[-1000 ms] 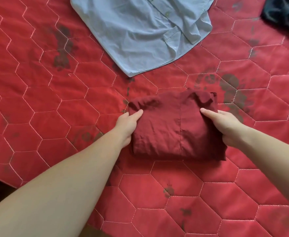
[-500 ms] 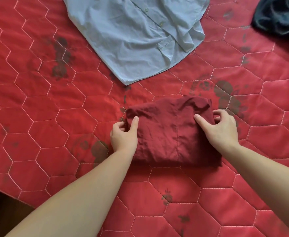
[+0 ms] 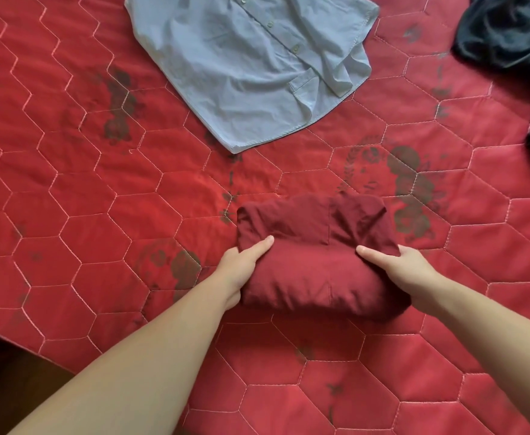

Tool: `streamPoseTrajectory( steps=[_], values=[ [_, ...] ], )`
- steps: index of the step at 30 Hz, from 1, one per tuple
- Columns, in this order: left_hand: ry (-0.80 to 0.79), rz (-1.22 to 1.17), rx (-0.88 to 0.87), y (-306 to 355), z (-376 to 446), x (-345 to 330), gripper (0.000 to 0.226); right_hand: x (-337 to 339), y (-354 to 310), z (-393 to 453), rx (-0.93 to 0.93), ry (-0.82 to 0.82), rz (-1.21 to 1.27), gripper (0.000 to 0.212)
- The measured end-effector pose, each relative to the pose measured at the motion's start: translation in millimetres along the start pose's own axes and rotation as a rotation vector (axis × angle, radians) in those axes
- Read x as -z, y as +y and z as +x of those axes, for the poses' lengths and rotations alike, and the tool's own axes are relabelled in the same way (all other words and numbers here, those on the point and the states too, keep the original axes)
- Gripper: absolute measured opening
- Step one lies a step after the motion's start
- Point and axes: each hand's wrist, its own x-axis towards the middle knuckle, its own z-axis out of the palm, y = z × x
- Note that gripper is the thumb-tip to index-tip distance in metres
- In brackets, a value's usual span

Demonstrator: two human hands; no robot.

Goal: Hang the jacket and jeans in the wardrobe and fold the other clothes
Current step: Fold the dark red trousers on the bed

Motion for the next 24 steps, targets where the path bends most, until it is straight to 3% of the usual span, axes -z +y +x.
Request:
streamPoseTrajectory(
  steps=[6, 10, 13, 16, 19, 21, 24],
  values=[
    [-0.101, 0.016, 0.085, -6, -6, 4, 0.033, 6, 5, -10, -0.098, -0.07, 0.052, 0.025],
    [-0.077, 0.122, 0.045, -14, -10, 6, 0.035, 4, 7, -20, 0.082, 0.023, -0.225, 0.015],
    [-0.045, 0.102, 0.025, -19, -15, 1, 0.033, -4, 6, -28, 0.261, 0.204, -0.437, 0.017],
    [-0.023, 0.074, -0.028, -18, -19, -4, 0.032, -21, -5, -46, 0.42, 0.339, -0.495, 0.018],
    [-0.018, 0.074, -0.046, -20, -21, -4, 0.032, -44, -13, -70, 0.495, 0.349, -0.591, 0.041],
    [-0.027, 0.048, -0.04, -21, -27, -5, 0.032, -61, -11, -84, 0.546, 0.307, -0.69, 0.061],
    [-0.065, 0.006, -0.036, -25, -32, -7, 0.033, -85, -6, -98, 0.606, 0.191, -0.727, 0.073]
  ],
)
